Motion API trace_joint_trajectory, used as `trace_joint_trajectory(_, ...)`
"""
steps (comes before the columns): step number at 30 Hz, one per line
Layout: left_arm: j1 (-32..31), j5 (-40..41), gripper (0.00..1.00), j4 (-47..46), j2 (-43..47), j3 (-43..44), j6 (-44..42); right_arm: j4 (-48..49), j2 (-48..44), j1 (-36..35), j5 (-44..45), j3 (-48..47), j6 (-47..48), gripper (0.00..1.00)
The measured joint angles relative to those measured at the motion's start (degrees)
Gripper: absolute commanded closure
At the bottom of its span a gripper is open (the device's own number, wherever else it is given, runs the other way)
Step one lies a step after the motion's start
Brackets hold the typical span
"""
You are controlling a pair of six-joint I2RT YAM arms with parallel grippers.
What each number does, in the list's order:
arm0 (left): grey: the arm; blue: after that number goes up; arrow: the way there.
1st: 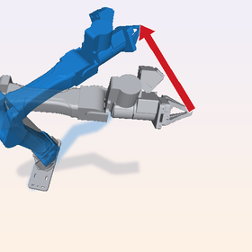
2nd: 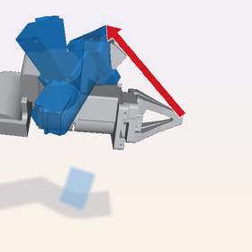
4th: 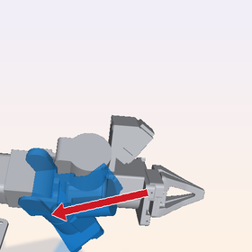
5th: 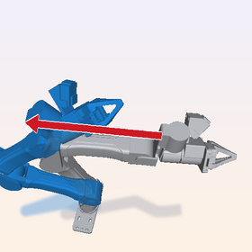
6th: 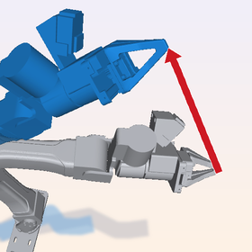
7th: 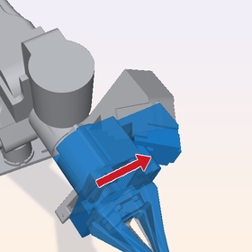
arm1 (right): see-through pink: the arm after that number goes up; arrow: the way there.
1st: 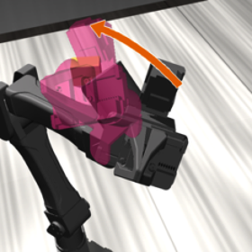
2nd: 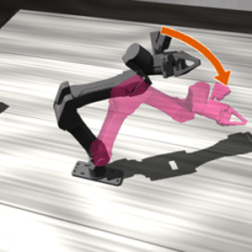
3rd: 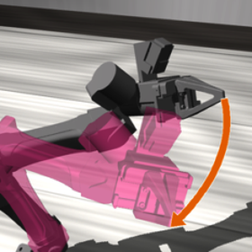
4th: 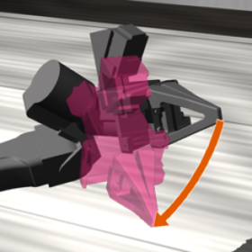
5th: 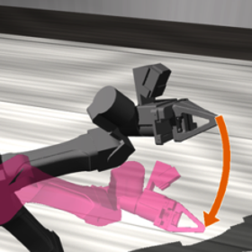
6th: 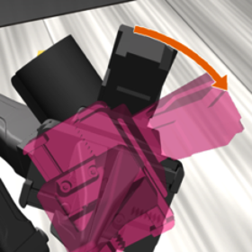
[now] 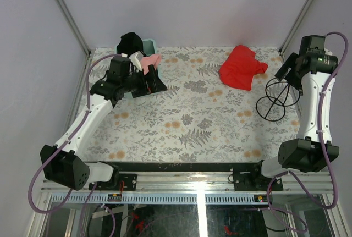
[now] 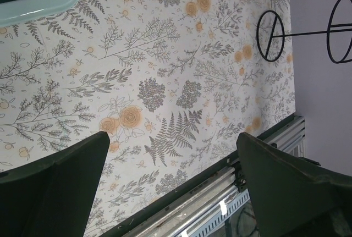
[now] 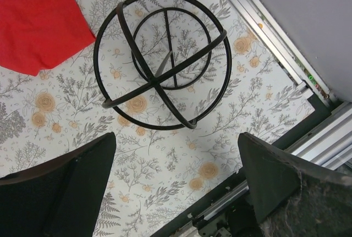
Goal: Stack the hats
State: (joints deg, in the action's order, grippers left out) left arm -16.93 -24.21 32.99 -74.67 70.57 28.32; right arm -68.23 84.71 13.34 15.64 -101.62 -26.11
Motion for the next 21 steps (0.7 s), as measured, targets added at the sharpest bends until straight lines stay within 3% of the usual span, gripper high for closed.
trace_joint_trajectory(21,5.6,-1.4,0.00,0.2,-0.7,-3.0,-4.3,8.2,2.7,0.7,-0.6,4.8,-6.2,0.09)
